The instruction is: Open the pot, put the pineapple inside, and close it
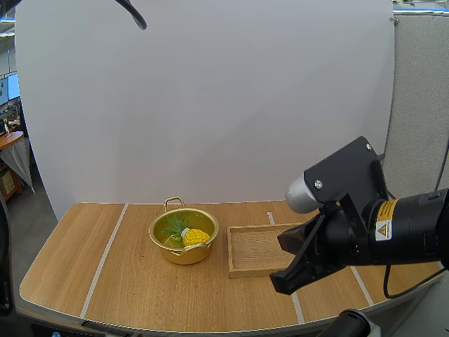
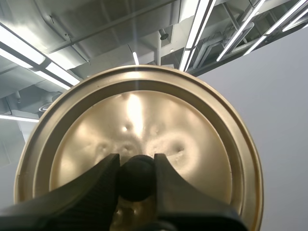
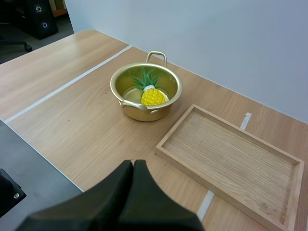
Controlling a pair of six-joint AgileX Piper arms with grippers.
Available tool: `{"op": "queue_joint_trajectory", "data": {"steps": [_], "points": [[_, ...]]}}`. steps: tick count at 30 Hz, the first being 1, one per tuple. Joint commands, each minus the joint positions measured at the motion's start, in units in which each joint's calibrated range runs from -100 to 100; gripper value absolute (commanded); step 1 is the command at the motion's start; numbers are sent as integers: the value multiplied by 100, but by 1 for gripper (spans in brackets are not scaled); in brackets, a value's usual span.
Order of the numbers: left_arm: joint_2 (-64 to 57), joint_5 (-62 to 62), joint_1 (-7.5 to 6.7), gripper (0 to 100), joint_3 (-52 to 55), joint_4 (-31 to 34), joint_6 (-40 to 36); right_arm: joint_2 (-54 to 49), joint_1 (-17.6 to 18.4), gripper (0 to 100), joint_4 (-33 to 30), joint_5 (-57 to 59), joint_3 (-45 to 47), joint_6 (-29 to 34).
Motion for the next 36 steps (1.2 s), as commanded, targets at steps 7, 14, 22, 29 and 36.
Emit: {"op": "queue_joint_trajectory", "data": {"steps": [7, 14, 22, 29, 36], "points": [[-35, -248, -3, 0, -33, 31, -17, -167, -65, 0, -50, 38, 3, 7], [-35, -248, -3, 0, -33, 31, -17, -167, -127, 0, -50, 38, 3, 7], [-117, 1342, -3, 0, -33, -64, -17, -167, -251, 0, -148, 38, 3, 7], [-178, 4570, -3, 0, -33, -64, -17, -167, -382, 0, -125, 38, 3, 7], [62, 4972, -3, 0, -33, -77, -17, -167, -381, 0, -125, 38, 3, -29]]}}
